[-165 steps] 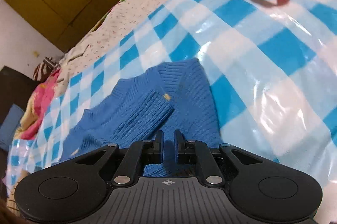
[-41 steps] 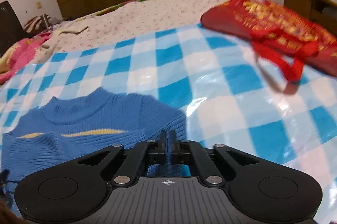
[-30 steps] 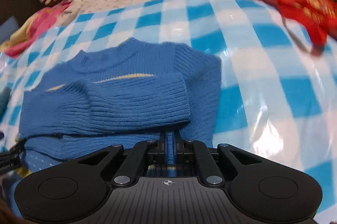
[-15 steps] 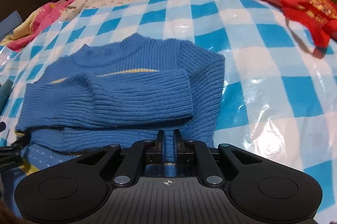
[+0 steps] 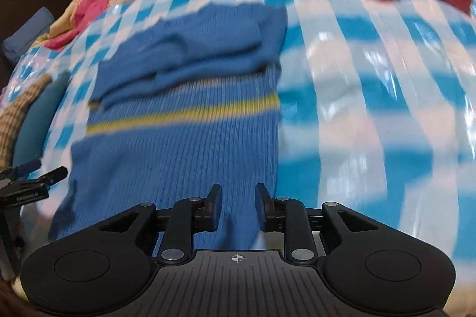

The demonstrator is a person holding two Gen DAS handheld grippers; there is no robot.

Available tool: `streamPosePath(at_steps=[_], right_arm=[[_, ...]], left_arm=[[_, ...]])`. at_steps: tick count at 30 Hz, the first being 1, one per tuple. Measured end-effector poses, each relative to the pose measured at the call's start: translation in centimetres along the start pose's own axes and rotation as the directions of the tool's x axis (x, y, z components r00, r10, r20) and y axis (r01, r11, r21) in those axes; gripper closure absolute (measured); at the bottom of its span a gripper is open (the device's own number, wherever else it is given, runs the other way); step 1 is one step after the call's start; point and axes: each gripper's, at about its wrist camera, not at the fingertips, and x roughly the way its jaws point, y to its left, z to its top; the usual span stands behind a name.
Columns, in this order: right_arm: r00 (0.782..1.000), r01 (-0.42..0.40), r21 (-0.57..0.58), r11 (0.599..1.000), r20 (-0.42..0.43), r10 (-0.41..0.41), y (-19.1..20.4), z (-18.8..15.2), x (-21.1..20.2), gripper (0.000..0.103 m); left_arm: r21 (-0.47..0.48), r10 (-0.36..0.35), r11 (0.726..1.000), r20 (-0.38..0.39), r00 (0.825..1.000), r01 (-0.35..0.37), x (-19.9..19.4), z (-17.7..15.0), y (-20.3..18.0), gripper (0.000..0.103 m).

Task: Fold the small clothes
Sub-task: 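Move both tools to the sweater hem, then grasp the hem with the left gripper while the right gripper grasps the hem, lift toward the collar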

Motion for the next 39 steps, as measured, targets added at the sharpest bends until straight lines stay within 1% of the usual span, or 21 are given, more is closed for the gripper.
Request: streamPosePath(at_steps=[2,5,7,9,10,11,12,13,15,17,20,22,23,25,27,30,33,39], right_arm=[[0.999,-0.007,0.002,1.0,-0.047,0.008,0.2,-1.3,-0.3,0.079],[0.995,-0.023,-0.01,1.0,-0.099,0.022,0.5,-2.4,0.0,0.078],[0.994,-0.026,-0.015,1.0,-0.108,0.024,0.6,-2.7,0.3,0.078],[0.992,-0.039,-0.001,0.999,-0.119,0.038,0.5,-2.7,0.4,0.078],[0.991,-0.049,0.004,0.999,-0.122,0.049,0.3,-2.7,0.3,0.078],[0.991,-0.057,0.006,0.998,-0.124,0.057,0.3,-2.6,0.2,0.078],[0.99,-0.06,0.006,0.998,-0.127,0.061,0.3,-2.6,0.3,0.078],[0.989,-0.064,0.01,0.998,-0.131,0.064,0.1,-2.7,0.4,0.078],[0.988,-0.071,0.021,0.997,-0.137,0.073,0.1,-3.0,0.7,0.078],[0.987,-0.075,0.026,0.997,-0.138,0.078,0.0,-3.0,0.7,0.078],[0.985,-0.085,0.033,0.996,-0.147,0.089,-0.1,-2.9,0.7,0.078],[0.984,-0.088,0.044,0.995,-0.154,0.094,-0.2,-2.9,0.9,0.078],[0.983,-0.091,0.049,0.995,-0.156,0.098,-0.2,-2.8,0.9,0.078],[0.982,-0.094,0.056,0.994,-0.162,0.102,-0.3,-2.7,0.9,0.078],[0.981,-0.096,0.059,0.994,-0.164,0.104,-0.3,-2.7,0.9,0.078],[0.981,-0.097,0.071,0.993,-0.163,0.108,-0.4,-2.7,0.9,0.078],[0.979,-0.106,0.098,0.99,-0.165,0.121,-0.8,-2.6,1.0,0.078],[0.978,-0.115,0.115,0.987,-0.159,0.133,-0.8,-2.8,1.3,0.078]], left_arm=[[-0.008,-0.011,1.0,-0.033,0.999,0.01,-0.4,-0.8,-0.2,0.0],[0.025,0.013,1.0,-0.052,0.999,-0.011,-0.9,-1.6,-0.7,0.0],[0.046,0.026,0.999,-0.071,0.997,-0.023,-1.0,-1.8,-1.0,0.0],[0.055,0.004,0.998,-0.09,0.996,0.001,-1.2,-1.9,-1.2,0.002],[0.054,-0.009,0.998,-0.096,0.995,0.014,-1.2,-1.9,-1.2,0.004],[0.054,-0.02,0.998,-0.102,0.995,0.025,-1.2,-1.8,-1.3,0.01],[0.054,-0.025,0.998,-0.104,0.994,0.031,-1.1,-1.8,-1.4,0.019],[0.052,-0.032,0.998,-0.108,0.994,0.038,-1.0,-1.7,-1.4,0.023],[0.04,-0.059,0.997,-0.114,0.992,0.064,-1.0,-1.5,-1.5,0.037],[0.039,-0.087,0.995,-0.116,0.989,0.092,-1.1,-1.5,-1.7,0.042],[0.05,-0.09,0.994,-0.138,0.986,0.098,-0.7,-1.6,-1.8,0.044],[0.028,-0.105,0.993,-0.149,0.983,0.111,-0.8,-1.4,-1.6,0.049],[0.014,-0.13,0.991,-0.152,0.98,0.133,-1.1,-1.3,-1.5,0.054],[-0.009,-0.192,0.981,-0.155,0.969,0.193,-1.6,-1.3,-1.5,0.055],[-0.013,-0.224,0.974,-0.167,0.96,0.225,-1.5,-1.5,-1.8,0.056],[-0.013,-0.229,0.973,-0.18,0.957,0.23,-0.9,-1.6,-2.2,0.056],[-0.039,-0.257,0.966,-0.192,0.947,0.255,-0.8,-1.5,-2.0,0.056],[-0.093,-0.284,0.959,-0.245,0.927,0.269,0.1,-1.3,-1.3,0.057]])
